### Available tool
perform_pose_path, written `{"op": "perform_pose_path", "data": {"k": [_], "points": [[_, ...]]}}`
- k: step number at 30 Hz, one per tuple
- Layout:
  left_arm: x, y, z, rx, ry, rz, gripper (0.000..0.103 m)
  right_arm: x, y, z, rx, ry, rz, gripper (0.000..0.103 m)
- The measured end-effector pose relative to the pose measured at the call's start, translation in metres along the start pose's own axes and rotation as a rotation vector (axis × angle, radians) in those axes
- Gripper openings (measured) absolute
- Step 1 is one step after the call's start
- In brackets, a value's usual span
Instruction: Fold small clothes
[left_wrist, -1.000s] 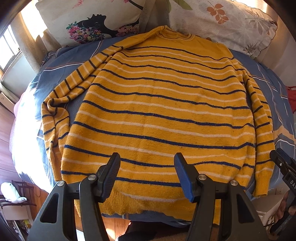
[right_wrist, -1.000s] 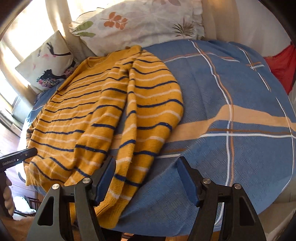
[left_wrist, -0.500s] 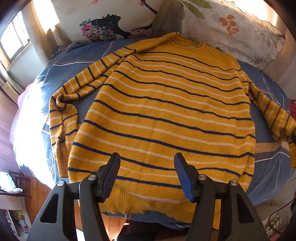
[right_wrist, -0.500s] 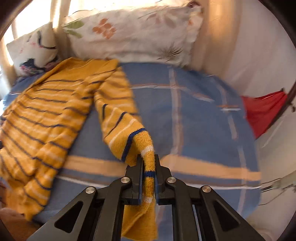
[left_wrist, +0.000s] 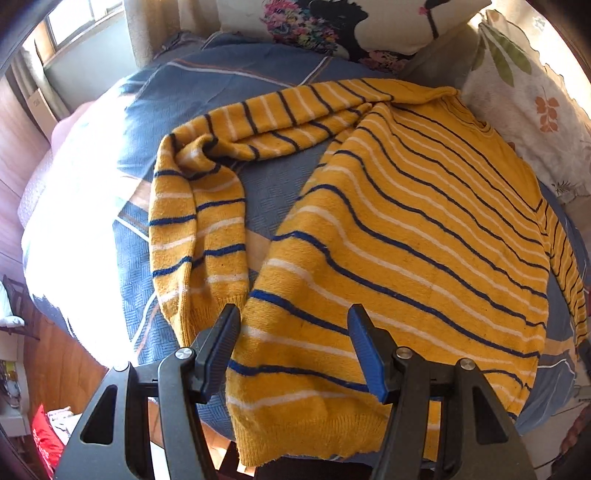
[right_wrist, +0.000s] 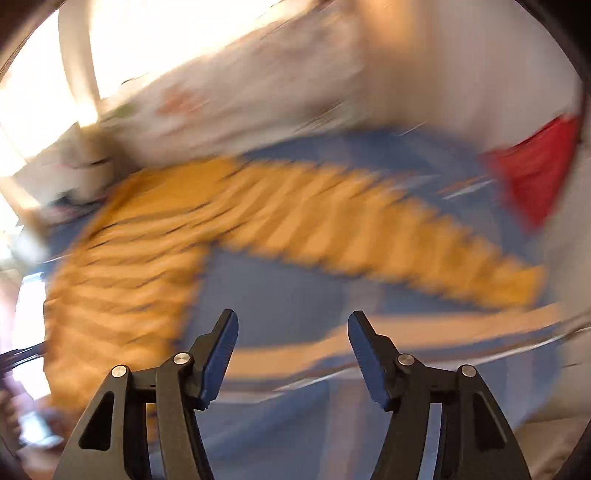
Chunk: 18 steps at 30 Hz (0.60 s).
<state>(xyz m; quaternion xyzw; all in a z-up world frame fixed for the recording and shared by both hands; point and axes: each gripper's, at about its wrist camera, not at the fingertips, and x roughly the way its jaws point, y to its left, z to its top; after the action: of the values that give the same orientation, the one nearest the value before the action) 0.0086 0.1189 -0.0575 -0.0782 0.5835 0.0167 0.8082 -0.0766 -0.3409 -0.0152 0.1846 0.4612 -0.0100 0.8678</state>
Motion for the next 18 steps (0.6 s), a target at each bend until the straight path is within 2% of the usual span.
{"op": "perform_pose_path", "data": {"k": [2,4,6,8,11,16,17,18], "points": [[0.007,0.011,0.000,-0.021,0.027,-0.061,0.059,0.026,0.026,-0.021,0.006,0.121,0.194,0.067],[0.011,0.014,-0.002,-0.014,0.041,-0.119,0.059,0.049,0.051,-0.041,0.003,0.214,0.276,0.067],[0.016,0.012,-0.005,0.021,0.051,-0.148,0.061,0.060,0.068,-0.059,-0.014,0.280,0.285,0.067],[0.020,0.007,-0.009,0.066,0.042,-0.151,0.073,0.065,0.078,-0.072,-0.013,0.300,0.304,0.067],[0.022,-0.004,-0.013,0.127,0.026,-0.145,0.085,0.068,0.088,-0.078,-0.016,0.308,0.344,0.067],[0.026,-0.024,-0.020,0.223,0.027,-0.048,0.084,0.073,0.112,-0.097,-0.061,0.335,0.428,0.067],[0.024,-0.025,-0.021,0.232,0.023,-0.043,0.066,0.074,0.115,-0.099,-0.075,0.331,0.430,0.057],[0.024,-0.027,-0.022,0.236,0.038,-0.060,0.043,0.076,0.117,-0.102,-0.086,0.344,0.433,0.021]]}}
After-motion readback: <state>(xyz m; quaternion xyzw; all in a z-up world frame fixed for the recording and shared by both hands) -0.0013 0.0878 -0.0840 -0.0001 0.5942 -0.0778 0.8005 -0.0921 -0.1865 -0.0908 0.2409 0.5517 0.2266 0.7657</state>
